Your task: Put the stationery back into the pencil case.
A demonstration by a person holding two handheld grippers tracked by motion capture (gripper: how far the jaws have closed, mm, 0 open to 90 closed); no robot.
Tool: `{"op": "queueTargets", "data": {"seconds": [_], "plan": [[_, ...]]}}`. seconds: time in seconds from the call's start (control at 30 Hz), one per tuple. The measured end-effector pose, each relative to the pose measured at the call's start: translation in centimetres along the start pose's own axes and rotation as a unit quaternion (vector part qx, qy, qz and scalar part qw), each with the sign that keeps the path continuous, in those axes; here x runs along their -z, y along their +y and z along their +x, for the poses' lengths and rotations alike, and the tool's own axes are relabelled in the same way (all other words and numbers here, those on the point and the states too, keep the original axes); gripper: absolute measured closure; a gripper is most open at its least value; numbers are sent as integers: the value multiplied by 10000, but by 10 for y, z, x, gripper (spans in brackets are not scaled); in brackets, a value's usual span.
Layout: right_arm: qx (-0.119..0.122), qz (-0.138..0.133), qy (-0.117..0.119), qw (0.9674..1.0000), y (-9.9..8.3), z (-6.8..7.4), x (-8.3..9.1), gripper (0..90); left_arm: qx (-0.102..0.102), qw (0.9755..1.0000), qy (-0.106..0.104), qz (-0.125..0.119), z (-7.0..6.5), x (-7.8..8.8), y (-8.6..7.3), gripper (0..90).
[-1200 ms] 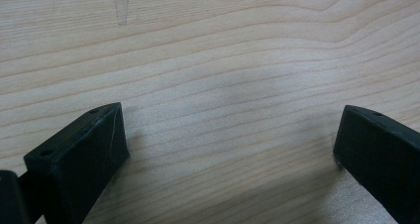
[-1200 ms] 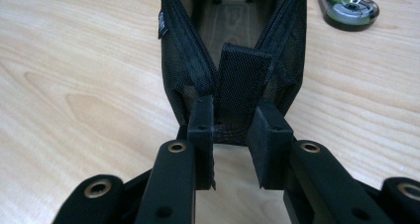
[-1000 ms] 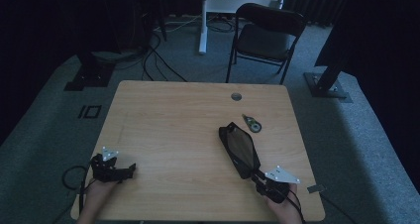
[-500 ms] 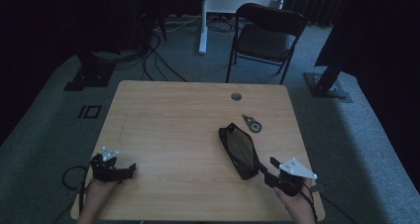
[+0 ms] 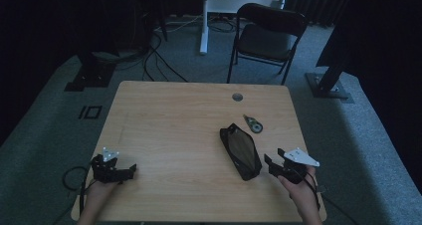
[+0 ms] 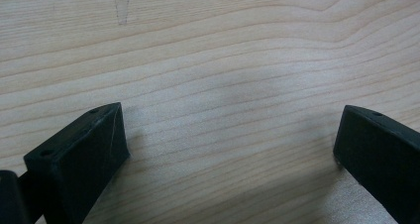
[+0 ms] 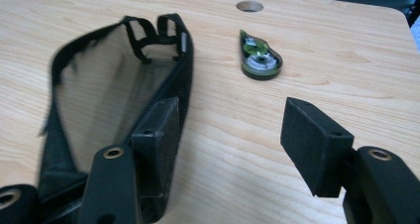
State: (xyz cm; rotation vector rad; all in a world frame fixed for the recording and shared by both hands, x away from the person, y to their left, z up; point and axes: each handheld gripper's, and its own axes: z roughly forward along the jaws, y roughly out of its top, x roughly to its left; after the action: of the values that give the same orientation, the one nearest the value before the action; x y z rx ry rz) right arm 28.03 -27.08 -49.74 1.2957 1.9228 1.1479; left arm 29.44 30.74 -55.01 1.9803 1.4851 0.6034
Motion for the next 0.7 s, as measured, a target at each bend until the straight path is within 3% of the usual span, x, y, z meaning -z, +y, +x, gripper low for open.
{"op": "queueTargets", "data": {"seconds": [0.33, 0.7], "plan": [[-99, 137, -163, 9997, 5, -19, -21, 333, -4, 10000, 1, 3, 0, 0, 0, 2], [-156, 343, -173, 9991, 7, -28, -42, 263, 0, 10000, -1, 0, 0, 0, 0, 2]]}}
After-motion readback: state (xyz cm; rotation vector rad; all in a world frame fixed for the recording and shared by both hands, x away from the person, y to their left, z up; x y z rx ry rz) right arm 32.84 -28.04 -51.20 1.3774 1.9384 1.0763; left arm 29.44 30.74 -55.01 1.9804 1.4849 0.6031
